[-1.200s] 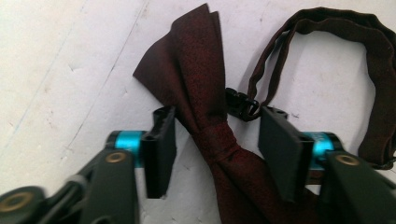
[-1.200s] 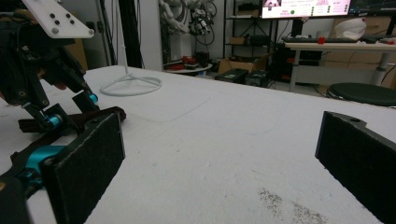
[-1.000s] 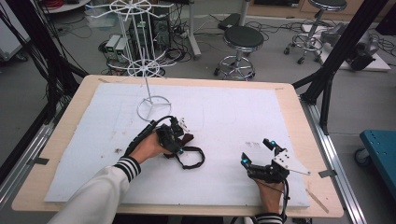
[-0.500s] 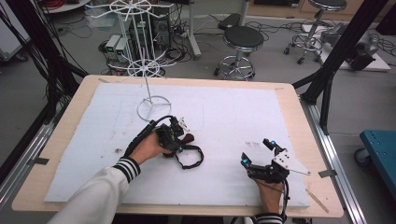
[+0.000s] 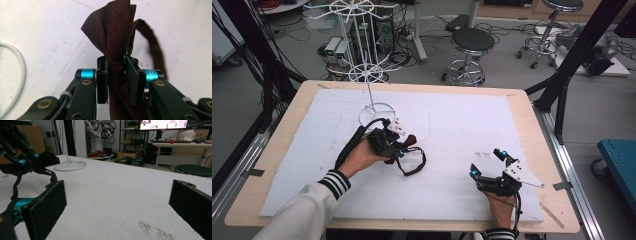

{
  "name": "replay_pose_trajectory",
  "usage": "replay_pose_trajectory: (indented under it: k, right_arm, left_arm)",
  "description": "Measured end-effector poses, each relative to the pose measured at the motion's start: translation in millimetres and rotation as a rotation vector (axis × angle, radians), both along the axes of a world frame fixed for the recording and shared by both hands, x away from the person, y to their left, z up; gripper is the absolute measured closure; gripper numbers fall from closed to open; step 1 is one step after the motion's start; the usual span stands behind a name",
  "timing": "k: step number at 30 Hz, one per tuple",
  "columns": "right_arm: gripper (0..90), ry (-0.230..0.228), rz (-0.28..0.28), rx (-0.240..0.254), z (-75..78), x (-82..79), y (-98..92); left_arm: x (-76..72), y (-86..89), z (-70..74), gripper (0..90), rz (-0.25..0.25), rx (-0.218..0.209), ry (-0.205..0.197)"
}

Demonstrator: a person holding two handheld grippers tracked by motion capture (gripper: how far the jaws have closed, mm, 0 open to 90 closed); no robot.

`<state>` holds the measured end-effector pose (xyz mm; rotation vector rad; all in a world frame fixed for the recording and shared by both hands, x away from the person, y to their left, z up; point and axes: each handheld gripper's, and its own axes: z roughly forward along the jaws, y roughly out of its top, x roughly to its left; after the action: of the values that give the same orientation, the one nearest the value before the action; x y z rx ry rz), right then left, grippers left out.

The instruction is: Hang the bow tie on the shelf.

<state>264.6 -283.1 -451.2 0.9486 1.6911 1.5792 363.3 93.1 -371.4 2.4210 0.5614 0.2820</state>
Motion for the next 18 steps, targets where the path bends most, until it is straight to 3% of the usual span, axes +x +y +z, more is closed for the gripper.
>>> replay_pose_trajectory:
  k: [7,13,18]
  right_arm:
    - [0.7,0.004,-0.001,0.000,0.0,-0.3,0.4]
    - [0.7,0.007,-0.003,-0.002,0.0,-0.7,0.6]
    - [0.7,0.006,-0.004,-0.004,0.0,-0.7,0.7]
  left_arm:
    - [-5.6,22.8,22.0,72.2,0.031,-0.114,-0.052]
    - [-10.2,46.3,34.5,72.2,0.068,-0.151,-0.100]
    - [-12.9,63.6,44.2,72.2,0.102,-0.215,-0.126]
